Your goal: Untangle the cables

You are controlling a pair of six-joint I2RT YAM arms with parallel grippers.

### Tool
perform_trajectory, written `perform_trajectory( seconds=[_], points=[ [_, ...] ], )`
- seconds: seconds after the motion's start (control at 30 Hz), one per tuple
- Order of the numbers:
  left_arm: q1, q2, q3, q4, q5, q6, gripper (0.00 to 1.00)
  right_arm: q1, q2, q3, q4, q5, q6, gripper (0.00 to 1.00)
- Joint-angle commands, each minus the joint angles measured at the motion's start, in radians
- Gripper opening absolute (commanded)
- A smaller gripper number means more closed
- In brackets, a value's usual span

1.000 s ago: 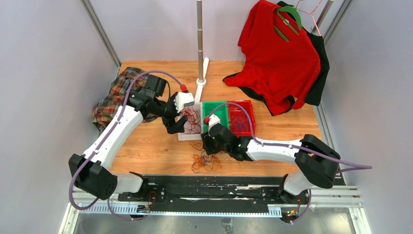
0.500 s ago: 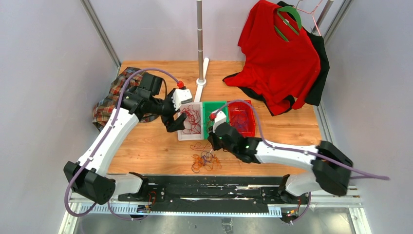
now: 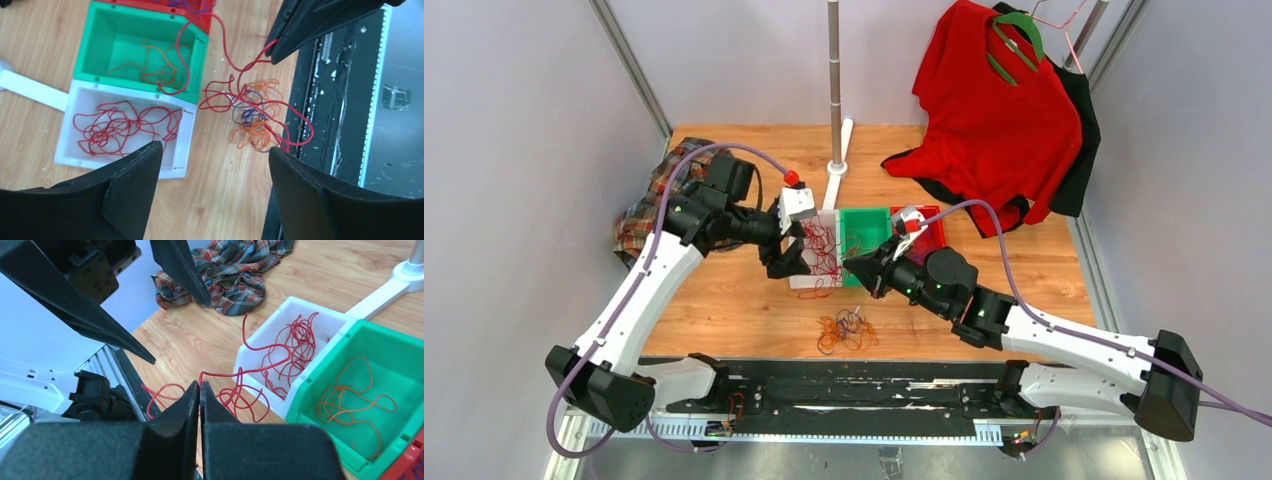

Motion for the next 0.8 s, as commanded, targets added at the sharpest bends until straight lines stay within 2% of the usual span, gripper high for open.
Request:
perform_trajectory(
  seconds=[0.0, 0.4, 0.67, 0.77],
  points=[
    [-0.034, -0.038, -0.019, 0.000, 0.063, -0.022, 0.82, 0.011, -0.014, 0.025, 0.063, -0.055, 0.031, 0.01],
    [-0.104, -0.088, -0.071, 0.000, 0.087, -0.053, 0.82, 0.011, -0.021, 0.059, 0.101, -0.055, 0.050, 0.01],
    [-0.137, -0.108, -0.104, 0.000, 0.070, -0.085, 0.72, 0.007, -0.049, 0.057, 0.088, -0.010, 0.024, 0.01],
    [-0.169, -0.111, -0.117, 0.026, 0.008, -0.098, 0.61, 0.007, -0.054, 0.055, 0.088, -0.010, 0.027, 0.01]
  ],
)
